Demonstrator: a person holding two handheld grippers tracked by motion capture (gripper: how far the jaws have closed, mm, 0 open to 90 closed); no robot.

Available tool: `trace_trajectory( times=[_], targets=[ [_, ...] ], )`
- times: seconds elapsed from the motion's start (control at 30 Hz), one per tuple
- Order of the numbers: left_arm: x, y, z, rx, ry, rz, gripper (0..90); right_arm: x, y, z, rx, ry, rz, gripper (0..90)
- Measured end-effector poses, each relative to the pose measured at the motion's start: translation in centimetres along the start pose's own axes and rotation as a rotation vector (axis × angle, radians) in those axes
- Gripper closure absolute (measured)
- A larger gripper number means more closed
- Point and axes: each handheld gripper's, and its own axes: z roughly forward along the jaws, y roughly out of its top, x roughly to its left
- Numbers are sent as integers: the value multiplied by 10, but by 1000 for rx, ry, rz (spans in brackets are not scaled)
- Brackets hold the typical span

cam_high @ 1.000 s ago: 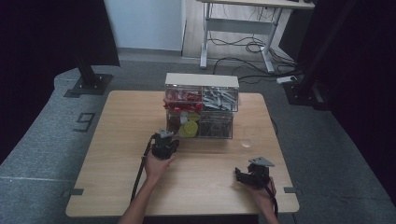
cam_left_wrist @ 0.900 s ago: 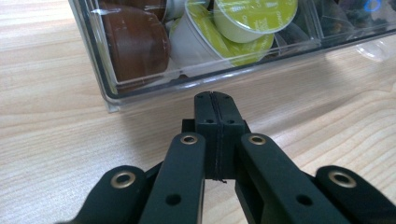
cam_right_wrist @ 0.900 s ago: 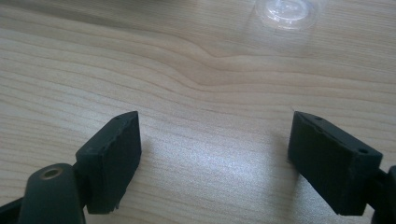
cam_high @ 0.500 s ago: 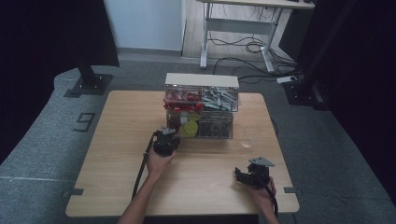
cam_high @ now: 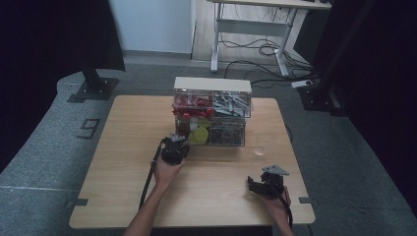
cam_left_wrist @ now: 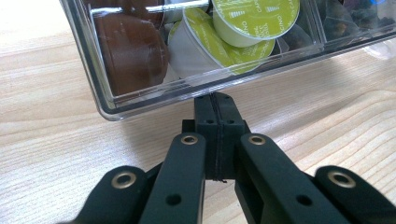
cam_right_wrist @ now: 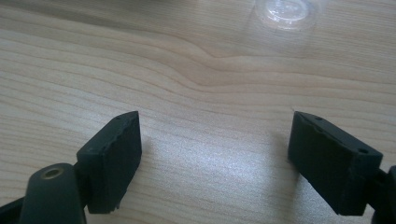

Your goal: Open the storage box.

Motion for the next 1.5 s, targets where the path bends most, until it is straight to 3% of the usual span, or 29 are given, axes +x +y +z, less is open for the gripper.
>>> trace_trajectory(
  times=[0.17, 0.37, 0.77, 1.5],
  targets=[
    [-1, -1, -3, -12, -1, 2, 900, 0, 0, 0, 0, 0, 0, 178],
    [-5, 3, -12, -61, -6, 7, 900, 0, 0, 0, 0, 0, 0, 178],
    [-9, 9, -15, -61, -8, 15, 900, 0, 0, 0, 0, 1, 0, 178],
    [-9, 29, -35, -99, 4, 30, 900, 0, 0, 0, 0, 0, 1, 178]
  ],
)
